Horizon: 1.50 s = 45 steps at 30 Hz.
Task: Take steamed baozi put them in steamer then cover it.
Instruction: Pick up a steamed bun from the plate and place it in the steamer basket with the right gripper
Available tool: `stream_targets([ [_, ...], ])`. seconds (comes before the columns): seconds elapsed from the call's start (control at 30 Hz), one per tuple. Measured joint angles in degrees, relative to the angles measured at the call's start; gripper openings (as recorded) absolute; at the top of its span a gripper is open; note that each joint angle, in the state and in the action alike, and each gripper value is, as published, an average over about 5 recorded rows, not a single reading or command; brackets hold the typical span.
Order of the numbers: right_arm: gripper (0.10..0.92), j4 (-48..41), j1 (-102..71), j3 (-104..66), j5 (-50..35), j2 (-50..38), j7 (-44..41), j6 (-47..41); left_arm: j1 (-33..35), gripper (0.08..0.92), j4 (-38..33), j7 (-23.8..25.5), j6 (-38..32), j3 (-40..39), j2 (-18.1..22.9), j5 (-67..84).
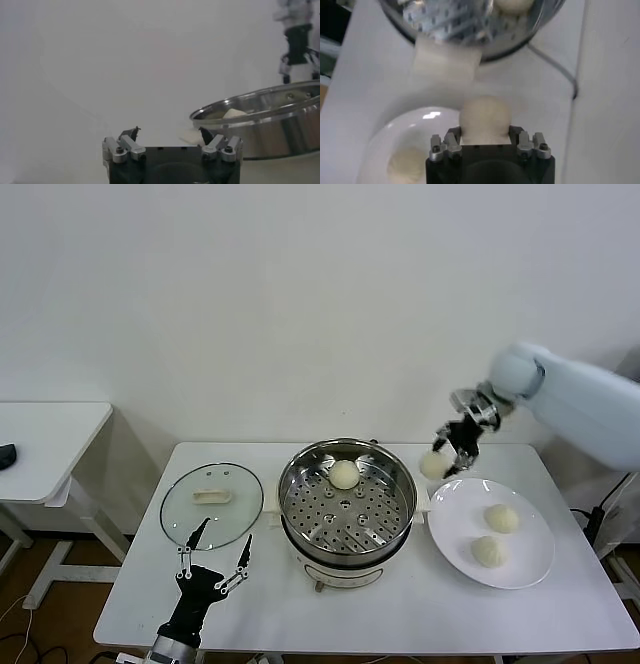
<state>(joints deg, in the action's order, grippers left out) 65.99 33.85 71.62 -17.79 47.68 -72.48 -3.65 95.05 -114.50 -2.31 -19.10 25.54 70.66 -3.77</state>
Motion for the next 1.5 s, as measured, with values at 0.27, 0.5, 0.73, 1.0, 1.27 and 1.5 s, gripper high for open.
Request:
stream_targets([
  [0.27, 0.653, 6.2, 9.3, 8.6, -10.7, 8.2, 1.7, -4.4, -0.5, 0.823, 0.2, -0.1, 0.0, -0.6, 0.0, -0.2],
  [0.5, 0.647, 8.5, 11.4, 13.1, -16.5, 15.8, 5.4, -8.1, -0.6, 0.823, 0.4, -0.3, 0.0, -0.5, 0.2, -0.3],
  [0.73, 0.646, 8.9, 11.0, 16.1, -18.9, 21.5, 9.0, -10.5, -0.8, 0.823, 0.4, -0.5, 0.0, -0.3, 0.2, -0.3],
  [1.0, 0.645, 8.1, 8.9, 17.6, -19.0, 24.7, 11.6, -11.9, -0.8, 0.823, 0.5, -0.7, 0.0, -0.1, 0.3, -0.2],
  [1.27, 0.648, 6.7, 6.3, 17.7, -18.3, 26.7, 12.8, -12.5, -0.7, 0.823, 0.7, -0.9, -0.2, 0.2, 0.3, -0.2],
  [1.5, 0.735, 6.0, 4.4, 17.8, -17.2, 27.2, 13.9, -12.9, -0.7, 0.823, 0.8, -1.0, -0.2, 0.3, 0.2, -0.1],
])
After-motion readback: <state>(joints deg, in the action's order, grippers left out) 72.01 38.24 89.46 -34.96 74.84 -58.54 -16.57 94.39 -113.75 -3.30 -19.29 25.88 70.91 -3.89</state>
